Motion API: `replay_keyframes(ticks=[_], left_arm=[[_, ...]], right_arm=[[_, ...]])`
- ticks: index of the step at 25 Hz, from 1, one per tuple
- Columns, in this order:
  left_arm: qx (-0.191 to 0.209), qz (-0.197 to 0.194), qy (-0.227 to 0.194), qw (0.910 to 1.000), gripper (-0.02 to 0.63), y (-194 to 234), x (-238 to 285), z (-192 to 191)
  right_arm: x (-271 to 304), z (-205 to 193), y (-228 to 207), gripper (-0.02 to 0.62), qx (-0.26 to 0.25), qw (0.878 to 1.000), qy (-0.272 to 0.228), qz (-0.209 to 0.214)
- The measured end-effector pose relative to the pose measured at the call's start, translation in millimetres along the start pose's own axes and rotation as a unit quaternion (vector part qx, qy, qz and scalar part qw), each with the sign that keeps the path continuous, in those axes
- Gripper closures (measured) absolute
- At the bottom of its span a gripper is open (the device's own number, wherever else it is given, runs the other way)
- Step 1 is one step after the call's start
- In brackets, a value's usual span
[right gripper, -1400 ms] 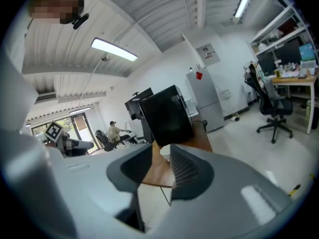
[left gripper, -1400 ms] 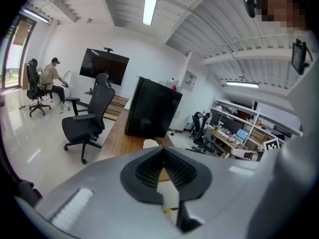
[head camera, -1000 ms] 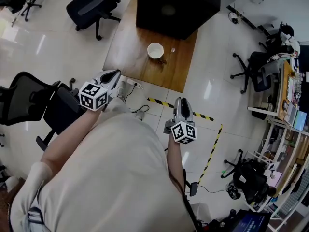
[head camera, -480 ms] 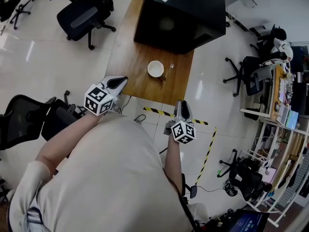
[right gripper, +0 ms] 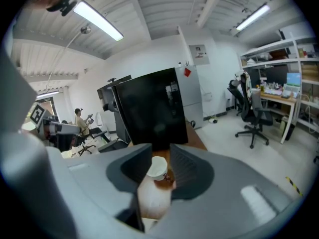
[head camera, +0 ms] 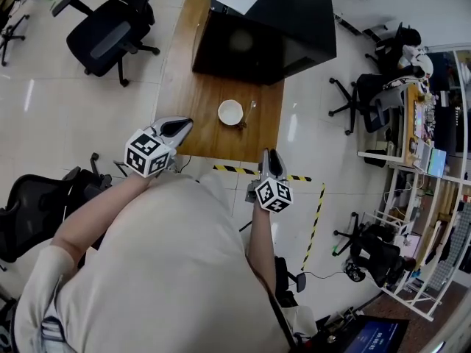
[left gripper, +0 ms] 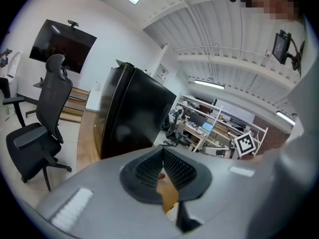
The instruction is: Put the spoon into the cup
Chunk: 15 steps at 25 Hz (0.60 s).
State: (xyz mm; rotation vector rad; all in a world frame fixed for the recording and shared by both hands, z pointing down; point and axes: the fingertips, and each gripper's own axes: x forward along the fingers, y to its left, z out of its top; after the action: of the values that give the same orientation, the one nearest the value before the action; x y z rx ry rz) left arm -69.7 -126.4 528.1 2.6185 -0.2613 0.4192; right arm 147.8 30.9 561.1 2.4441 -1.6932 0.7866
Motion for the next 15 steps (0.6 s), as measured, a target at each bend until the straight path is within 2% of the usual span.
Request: replay_keyframes(ticks=[4, 9, 15], left_arm=[[-0.003, -0.013, -0.003, 0.9999, 0.606, 5.1, 7.0, 9.8], [-0.008, -0.018, 0.005, 0.9998, 0.606, 0.6, 11.3, 3.9], [-0.001, 0.001, 0.032, 0.9995, 0.606, 12.9, 3.6, -11.3]], right_arm=[[5.1, 4.2, 1.1, 0.483, -0.001, 1.000, 0.007, -0.007], [10.0, 0.9, -4.0, 0.480, -0.002, 1.000, 0.018, -0.009], [37.9, -16.0, -15.7, 0.468, -0.009, 0.999, 0.039, 0.000]])
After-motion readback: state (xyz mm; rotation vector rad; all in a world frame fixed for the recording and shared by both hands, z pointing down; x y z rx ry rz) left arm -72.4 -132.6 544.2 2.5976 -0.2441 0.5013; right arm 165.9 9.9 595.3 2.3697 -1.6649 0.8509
